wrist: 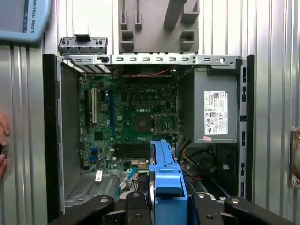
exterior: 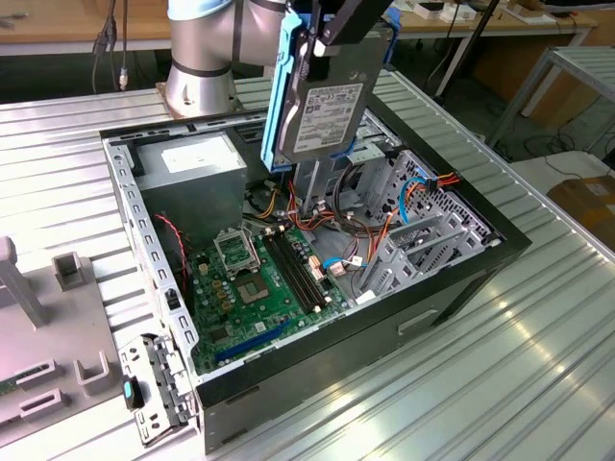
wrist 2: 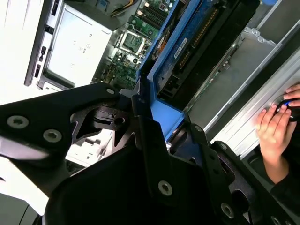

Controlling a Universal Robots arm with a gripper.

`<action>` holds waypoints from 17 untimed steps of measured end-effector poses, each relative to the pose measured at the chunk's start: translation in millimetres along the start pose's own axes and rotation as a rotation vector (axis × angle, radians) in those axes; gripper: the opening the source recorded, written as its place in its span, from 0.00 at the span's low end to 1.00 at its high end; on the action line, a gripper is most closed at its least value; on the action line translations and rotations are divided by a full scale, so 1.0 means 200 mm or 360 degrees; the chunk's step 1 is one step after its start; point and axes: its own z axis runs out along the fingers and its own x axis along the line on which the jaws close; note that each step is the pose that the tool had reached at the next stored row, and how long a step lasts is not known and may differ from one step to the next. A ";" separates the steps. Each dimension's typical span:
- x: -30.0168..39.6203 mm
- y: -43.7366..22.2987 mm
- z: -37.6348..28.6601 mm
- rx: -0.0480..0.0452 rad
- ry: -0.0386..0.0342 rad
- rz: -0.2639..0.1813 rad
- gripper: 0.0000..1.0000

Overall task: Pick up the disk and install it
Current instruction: 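Insert the disk into the insertion slot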

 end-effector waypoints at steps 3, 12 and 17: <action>0.032 -0.063 0.010 0.0000 0.0000 0.0000 0.37; 0.137 -0.191 0.043 0.0000 -0.0001 0.0003 0.37; 0.222 -0.207 0.052 0.0000 0.0000 0.0006 0.37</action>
